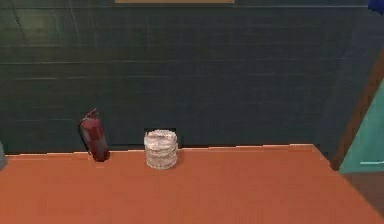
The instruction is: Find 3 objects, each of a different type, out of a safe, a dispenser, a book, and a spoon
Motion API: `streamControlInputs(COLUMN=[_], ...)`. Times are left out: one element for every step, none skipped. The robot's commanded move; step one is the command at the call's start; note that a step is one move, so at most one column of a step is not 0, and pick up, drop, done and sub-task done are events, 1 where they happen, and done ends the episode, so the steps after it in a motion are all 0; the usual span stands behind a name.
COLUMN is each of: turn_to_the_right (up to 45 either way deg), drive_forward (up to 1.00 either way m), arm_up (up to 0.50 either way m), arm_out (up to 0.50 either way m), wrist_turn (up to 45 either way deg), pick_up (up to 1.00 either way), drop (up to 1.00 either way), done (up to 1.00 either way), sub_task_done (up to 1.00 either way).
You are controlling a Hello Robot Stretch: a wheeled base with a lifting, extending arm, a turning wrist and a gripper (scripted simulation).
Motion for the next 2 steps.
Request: streamControlInputs(turn_to_the_right=[0.0, 39.0], drive_forward=[0.35, 0.00], arm_up=[0.00, 0.00], arm_out=[0.00, 0.00], wrist_turn=[0.0, 0.0], pick_up=[0.00, 0.00], drop=[0.00, 0.00], done=[0.00, 0.00], sub_task_done=[0.00, 0.00])
